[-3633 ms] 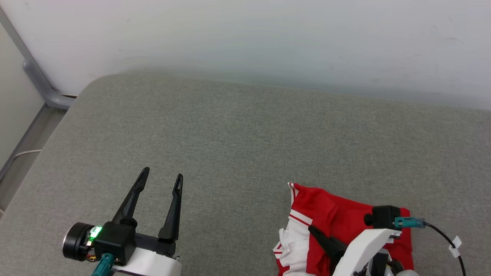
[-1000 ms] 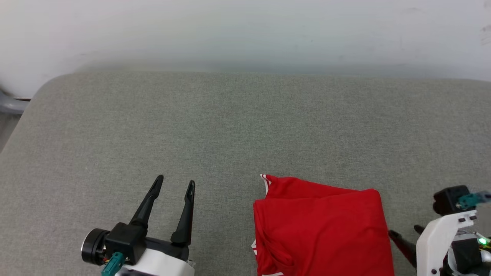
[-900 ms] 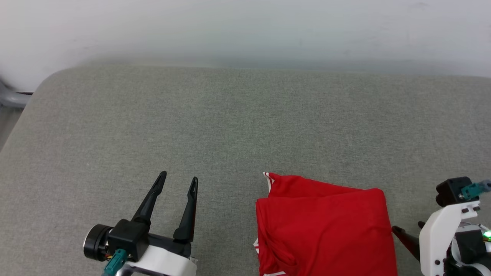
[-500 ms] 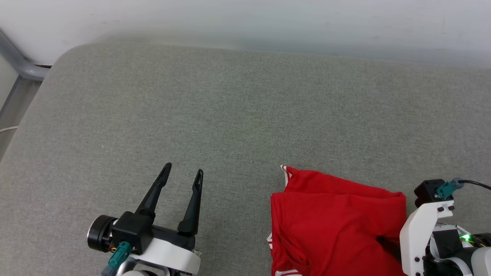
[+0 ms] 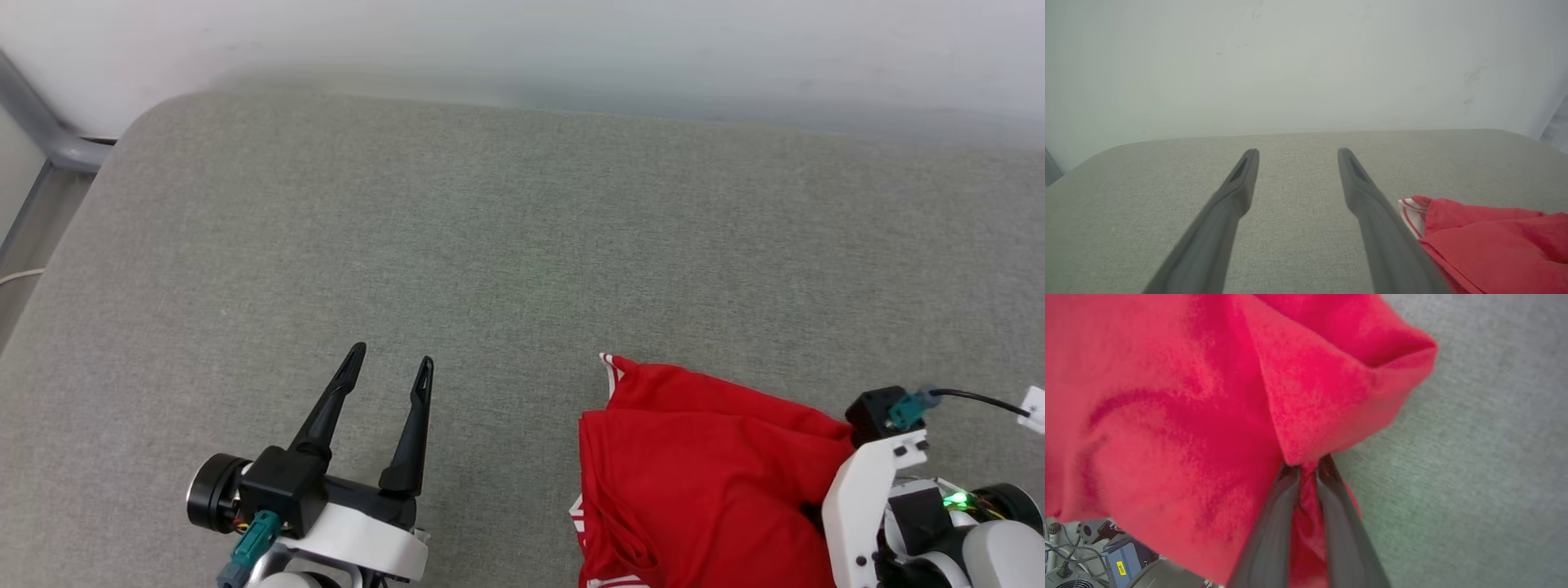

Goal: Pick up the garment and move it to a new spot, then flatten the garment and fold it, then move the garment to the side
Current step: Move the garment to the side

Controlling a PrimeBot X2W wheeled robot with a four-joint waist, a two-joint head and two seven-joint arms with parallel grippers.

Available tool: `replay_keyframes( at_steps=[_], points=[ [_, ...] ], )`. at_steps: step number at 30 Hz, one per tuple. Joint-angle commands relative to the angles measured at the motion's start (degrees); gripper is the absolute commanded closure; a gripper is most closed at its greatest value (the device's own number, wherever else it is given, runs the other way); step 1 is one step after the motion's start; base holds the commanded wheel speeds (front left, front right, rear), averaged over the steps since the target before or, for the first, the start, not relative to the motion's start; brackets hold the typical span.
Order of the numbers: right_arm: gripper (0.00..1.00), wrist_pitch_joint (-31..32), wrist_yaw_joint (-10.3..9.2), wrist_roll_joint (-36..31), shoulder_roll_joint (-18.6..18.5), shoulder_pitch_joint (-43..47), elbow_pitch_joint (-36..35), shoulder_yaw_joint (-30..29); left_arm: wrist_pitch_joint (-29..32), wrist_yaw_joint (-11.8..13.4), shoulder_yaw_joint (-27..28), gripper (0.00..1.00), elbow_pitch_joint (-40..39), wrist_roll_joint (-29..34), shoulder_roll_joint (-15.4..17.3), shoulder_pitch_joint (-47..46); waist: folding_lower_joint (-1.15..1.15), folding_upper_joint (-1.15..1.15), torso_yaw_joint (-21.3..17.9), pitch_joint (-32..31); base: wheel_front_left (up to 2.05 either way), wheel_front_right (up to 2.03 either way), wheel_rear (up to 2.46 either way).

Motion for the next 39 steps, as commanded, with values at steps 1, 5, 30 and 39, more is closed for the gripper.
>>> replay_keyframes(
  at_steps=[1, 5, 30, 39],
  points=[
    [1.0, -0.44, 0.01, -0.01, -0.85, 0.31, 1.47, 1.33, -0.12, -0.07, 0.12, 0.0, -0.13, 0.23, -0.06, 0.15, 0.0, 0.0, -0.64, -0.41, 0.0, 0.0, 0.0],
    [1.0, -3.58, -0.02, -1.01, -4.62, -2.58, -0.52, 3.25, -0.12, -0.07, -0.01, 0.0, -0.49, 0.09, 0.03, 0.23, 0.0, 0.0, -2.41, -0.5, 0.0, 0.0, 0.0],
    [1.0, -27.97, 0.0, -10.51, -37.66, -31.58, 19.43, 12.2, -0.12, -0.07, -10.6, 0.0, -8.97, 2.89, 7.4, -14.48, 0.0, 0.0, -18.77, 20.7, 0.0, 0.0, 0.0],
    [1.0, -35.24, 0.0, -14.83, -36.06, -38.8, 32.53, 5.93, -0.12, -0.01, -11.79, 0.0, -12.18, 4.0, 9.23, -16.94, 0.0, 0.0, -19.47, 25.11, 0.0, 0.0, 0.0]
  ],
)
